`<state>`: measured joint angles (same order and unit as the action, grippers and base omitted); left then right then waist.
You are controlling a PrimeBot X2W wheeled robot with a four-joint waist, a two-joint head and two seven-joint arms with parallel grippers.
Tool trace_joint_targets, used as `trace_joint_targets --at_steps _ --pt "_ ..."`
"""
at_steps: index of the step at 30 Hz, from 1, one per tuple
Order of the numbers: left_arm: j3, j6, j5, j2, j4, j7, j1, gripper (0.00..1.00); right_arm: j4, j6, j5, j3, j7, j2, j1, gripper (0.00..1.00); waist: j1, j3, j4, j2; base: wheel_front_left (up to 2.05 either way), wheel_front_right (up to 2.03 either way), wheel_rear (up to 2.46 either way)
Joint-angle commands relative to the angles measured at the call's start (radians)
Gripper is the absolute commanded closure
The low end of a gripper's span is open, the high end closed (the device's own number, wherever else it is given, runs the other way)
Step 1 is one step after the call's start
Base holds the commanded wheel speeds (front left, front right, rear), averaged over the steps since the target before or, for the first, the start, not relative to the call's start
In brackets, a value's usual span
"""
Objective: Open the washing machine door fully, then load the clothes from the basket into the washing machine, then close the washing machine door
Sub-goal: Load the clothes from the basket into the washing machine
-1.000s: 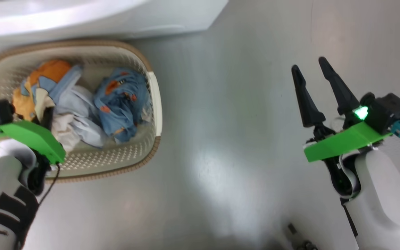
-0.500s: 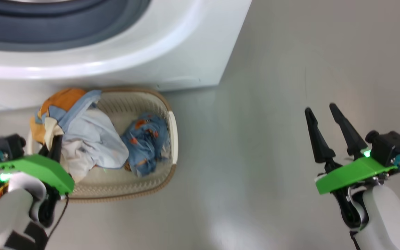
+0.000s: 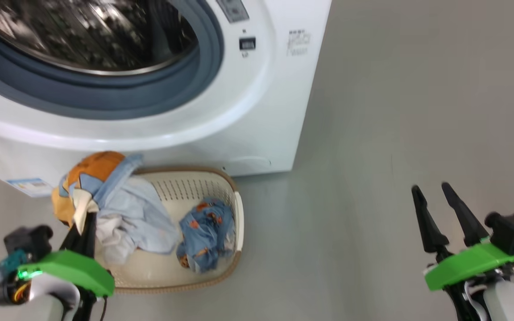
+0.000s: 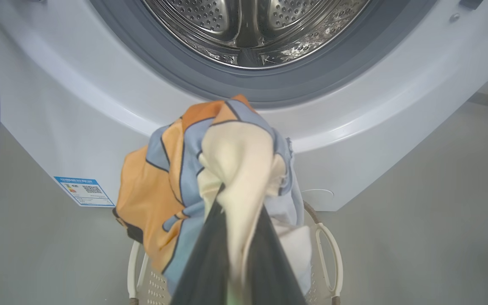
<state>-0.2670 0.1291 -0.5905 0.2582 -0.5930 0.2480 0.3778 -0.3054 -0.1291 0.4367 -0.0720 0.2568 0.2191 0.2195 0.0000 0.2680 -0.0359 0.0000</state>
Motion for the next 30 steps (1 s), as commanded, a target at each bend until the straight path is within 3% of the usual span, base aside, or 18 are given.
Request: trace_joint_targets --at_steps 1,18,30 --pt "0.067 0.002 0.024 0.025 0.056 0.014 -0.028 1.00 0.021 -0.002 0.008 -0.010 0.005 0.016 -0.031 0.00 0.0000 -0.079 0.029 0.0000 0.00 0.00 0.00" --pt "0.293 0.002 0.200 -0.072 0.423 0.014 -0.357 1.00 0.043 -0.002 0.020 0.054 0.005 0.045 -0.159 0.00 0.0000 -0.173 0.059 0.0000 0.00 0.00 0.00" --pt "0.318 0.002 0.227 -0.115 0.506 0.014 -0.404 1.00 0.053 -0.002 0.015 0.066 0.005 0.036 -0.158 0.00 0.0000 -0.157 0.052 0.0000 0.00 0.00 0.00"
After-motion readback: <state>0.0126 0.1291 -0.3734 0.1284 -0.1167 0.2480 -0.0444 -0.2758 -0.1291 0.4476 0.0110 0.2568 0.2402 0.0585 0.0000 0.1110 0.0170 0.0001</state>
